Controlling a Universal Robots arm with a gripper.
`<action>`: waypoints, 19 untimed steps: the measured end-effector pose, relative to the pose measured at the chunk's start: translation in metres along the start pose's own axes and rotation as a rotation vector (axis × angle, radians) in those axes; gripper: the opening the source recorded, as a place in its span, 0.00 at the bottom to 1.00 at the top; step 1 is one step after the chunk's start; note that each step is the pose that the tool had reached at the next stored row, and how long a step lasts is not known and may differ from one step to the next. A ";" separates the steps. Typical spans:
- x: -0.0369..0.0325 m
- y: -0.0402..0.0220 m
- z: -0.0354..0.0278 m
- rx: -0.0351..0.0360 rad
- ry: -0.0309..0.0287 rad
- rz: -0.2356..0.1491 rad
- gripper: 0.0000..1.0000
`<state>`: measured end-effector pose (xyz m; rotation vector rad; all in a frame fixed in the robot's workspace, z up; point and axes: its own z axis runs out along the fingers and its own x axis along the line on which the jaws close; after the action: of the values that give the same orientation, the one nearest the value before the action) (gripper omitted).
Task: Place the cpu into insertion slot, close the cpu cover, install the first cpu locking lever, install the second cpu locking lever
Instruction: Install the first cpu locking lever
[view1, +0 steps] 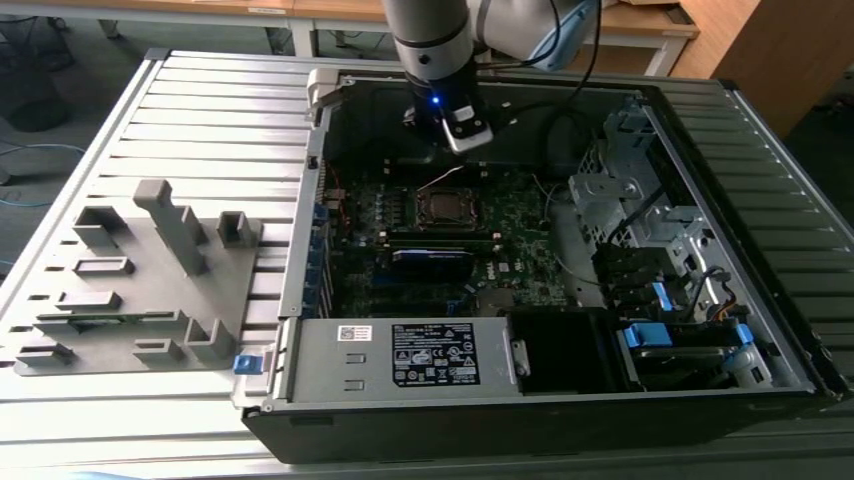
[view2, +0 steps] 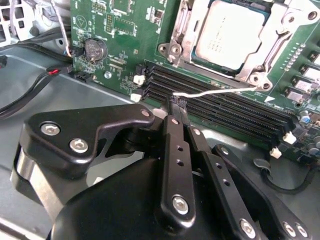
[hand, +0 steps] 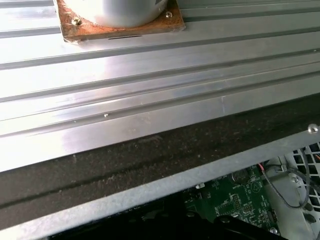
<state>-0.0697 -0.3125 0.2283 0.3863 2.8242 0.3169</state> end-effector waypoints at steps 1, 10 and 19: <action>-0.0002 0.0002 -0.0009 -0.0001 0.0001 0.000 0.11; 0.0050 -0.0006 -0.0048 -0.0005 -0.0005 0.001 0.11; 0.0142 -0.0052 -0.0027 0.0040 -0.0037 0.009 0.11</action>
<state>-0.0849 -0.3137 0.2261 0.4004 2.8206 0.3122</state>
